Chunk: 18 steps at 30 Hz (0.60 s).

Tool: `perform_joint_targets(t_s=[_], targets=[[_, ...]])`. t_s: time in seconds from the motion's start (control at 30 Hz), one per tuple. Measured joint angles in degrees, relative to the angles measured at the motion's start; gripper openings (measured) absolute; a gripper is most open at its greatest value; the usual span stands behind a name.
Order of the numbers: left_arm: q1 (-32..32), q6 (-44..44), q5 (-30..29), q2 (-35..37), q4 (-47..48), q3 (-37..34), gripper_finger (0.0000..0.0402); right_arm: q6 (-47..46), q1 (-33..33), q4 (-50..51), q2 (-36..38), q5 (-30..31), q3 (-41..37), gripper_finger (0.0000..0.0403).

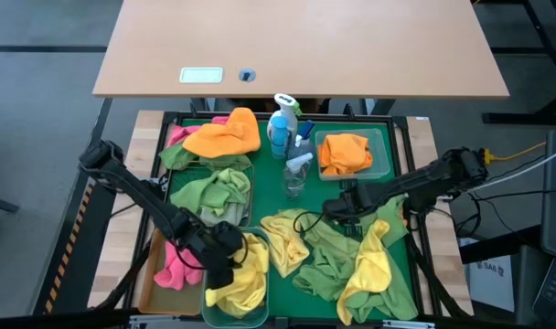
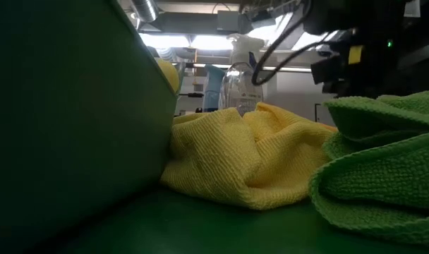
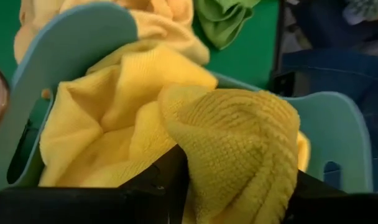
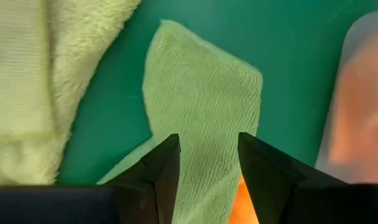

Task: Sort microfiber towel by color & place in baskets
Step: Put the yellow towel into the blue bin

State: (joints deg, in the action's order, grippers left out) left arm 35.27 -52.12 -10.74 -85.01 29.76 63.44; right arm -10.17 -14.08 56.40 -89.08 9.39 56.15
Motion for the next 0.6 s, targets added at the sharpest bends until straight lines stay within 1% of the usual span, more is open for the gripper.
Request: perform_joint_targets(t_s=[0.17,0.3,0.47,0.6], targets=[[0.0,0.0,0.0,2.4,-0.8,0.0,0.0133,0.0,-0.1,-4.8,0.0,0.0,-3.5,0.0161],[0.0,0.0,-0.4,3.5,-1.3,0.0,0.0133,0.0,-0.1,-6.2,0.0,0.0,-5.0,0.0161],[0.3,-0.1,-4.2,2.1,-1.2,0.0,0.0133,0.0,-0.1,-6.4,0.0,0.0,-5.2,0.0161],[0.3,-0.3,-2.8,0.7,-1.2,0.0,0.0133,0.0,-0.1,-7.2,0.0,0.0,-5.3,0.0161]])
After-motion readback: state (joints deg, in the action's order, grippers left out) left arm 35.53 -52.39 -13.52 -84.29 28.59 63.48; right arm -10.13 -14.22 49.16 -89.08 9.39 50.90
